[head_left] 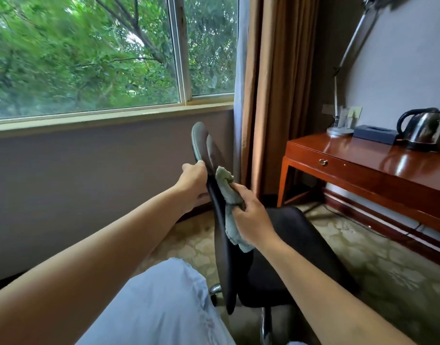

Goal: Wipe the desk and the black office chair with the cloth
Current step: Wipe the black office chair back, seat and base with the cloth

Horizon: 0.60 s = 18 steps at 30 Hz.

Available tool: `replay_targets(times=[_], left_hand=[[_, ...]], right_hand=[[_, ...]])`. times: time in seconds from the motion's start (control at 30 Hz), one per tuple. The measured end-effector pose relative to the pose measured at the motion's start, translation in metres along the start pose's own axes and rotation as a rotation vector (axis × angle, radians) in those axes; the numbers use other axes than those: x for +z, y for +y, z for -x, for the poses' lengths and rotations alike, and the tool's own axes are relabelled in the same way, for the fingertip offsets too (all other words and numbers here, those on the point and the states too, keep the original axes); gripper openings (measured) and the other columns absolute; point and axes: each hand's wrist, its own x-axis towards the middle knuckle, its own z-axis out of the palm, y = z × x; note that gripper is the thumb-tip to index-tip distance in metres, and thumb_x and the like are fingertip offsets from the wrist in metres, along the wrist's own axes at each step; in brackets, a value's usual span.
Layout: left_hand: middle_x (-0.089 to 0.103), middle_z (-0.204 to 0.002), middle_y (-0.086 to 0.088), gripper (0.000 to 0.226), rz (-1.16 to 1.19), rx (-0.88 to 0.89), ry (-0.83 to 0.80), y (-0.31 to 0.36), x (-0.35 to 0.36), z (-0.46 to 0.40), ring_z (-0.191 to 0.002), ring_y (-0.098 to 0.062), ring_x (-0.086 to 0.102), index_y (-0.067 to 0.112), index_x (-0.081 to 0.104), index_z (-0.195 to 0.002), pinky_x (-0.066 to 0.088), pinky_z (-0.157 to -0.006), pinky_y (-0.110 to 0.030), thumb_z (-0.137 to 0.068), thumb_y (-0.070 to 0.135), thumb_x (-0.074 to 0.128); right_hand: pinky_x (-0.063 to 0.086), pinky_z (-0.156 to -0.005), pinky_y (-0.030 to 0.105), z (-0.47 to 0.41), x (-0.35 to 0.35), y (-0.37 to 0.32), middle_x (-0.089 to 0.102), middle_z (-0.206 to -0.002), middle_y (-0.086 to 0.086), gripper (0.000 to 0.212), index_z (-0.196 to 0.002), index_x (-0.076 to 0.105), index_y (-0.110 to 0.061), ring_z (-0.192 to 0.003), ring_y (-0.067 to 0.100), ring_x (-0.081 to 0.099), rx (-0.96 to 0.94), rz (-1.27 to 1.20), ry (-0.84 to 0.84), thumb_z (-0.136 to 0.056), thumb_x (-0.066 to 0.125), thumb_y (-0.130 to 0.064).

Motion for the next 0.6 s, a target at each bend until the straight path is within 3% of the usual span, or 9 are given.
replay_targets(times=[0.1, 0.2, 0.33, 0.43, 0.53, 0.6], left_hand=[[0.067, -0.108, -0.013, 0.037, -0.038, 0.026, 0.056, 0.003, -0.007, -0.016, -0.088, -0.026, 0.070, 0.013, 0.041, -0.123, 0.063, -0.073, -0.046, -0.092, 0.033, 0.034], [0.060, -0.110, -0.012, 0.029, -0.055, 0.029, 0.090, 0.006, -0.012, -0.036, -0.095, -0.028, 0.067, 0.014, 0.035, -0.121, 0.061, -0.079, -0.047, -0.097, 0.031, 0.030], [0.060, -0.117, -0.010, 0.040, -0.070, 0.018, 0.089, 0.014, -0.021, -0.057, -0.101, -0.026, 0.065, 0.013, 0.037, -0.130, 0.060, -0.080, -0.044, -0.097, 0.035, 0.032], [0.071, -0.107, -0.004, 0.039, -0.068, 0.016, 0.049, 0.022, -0.032, -0.072, -0.091, -0.022, 0.070, 0.018, 0.057, -0.123, 0.059, -0.067, -0.034, -0.096, 0.039, 0.037], [0.071, -0.106, -0.003, 0.045, -0.108, -0.003, 0.077, 0.028, -0.039, -0.090, -0.087, -0.020, 0.071, 0.015, 0.054, -0.125, 0.059, -0.066, -0.033, -0.089, 0.038, 0.038], [0.067, -0.101, -0.005, 0.041, -0.170, 0.003, 0.106, 0.032, -0.040, -0.108, -0.079, -0.019, 0.064, 0.011, 0.055, -0.119, 0.056, -0.068, -0.033, -0.090, 0.032, 0.035]], right_hand=[[0.044, -0.110, 0.037, -0.013, 0.006, 0.021, 0.062, -0.130, -0.011, 0.059, -0.136, 0.055, -0.040, -0.124, 0.011, 0.056, 0.146, 0.052, -0.037, -0.085, 0.045, -0.013], [0.048, -0.105, 0.039, -0.034, 0.010, 0.018, 0.067, -0.124, -0.012, 0.061, -0.132, 0.059, -0.039, -0.119, 0.012, 0.060, 0.194, 0.061, -0.056, -0.078, 0.045, -0.014], [0.046, -0.106, 0.030, -0.089, 0.023, -0.037, 0.068, -0.123, -0.012, 0.055, -0.134, 0.059, -0.037, -0.119, 0.009, 0.060, -0.049, -0.007, -0.076, -0.084, 0.051, -0.015], [0.047, -0.103, 0.028, -0.125, 0.037, -0.070, 0.067, -0.124, -0.010, 0.052, -0.135, 0.058, -0.036, -0.117, 0.011, 0.060, -0.180, -0.033, -0.104, -0.089, 0.051, -0.013], [0.049, -0.097, 0.037, -0.140, 0.054, -0.044, 0.060, -0.125, -0.006, 0.049, -0.137, 0.054, -0.035, -0.114, 0.019, 0.058, -0.273, 0.150, 0.021, -0.093, 0.049, -0.015], [0.048, -0.096, 0.042, -0.144, 0.061, -0.003, 0.058, -0.128, -0.002, 0.049, -0.140, 0.053, -0.033, -0.114, 0.026, 0.056, -0.218, 0.256, 0.089, -0.094, 0.048, -0.015]])
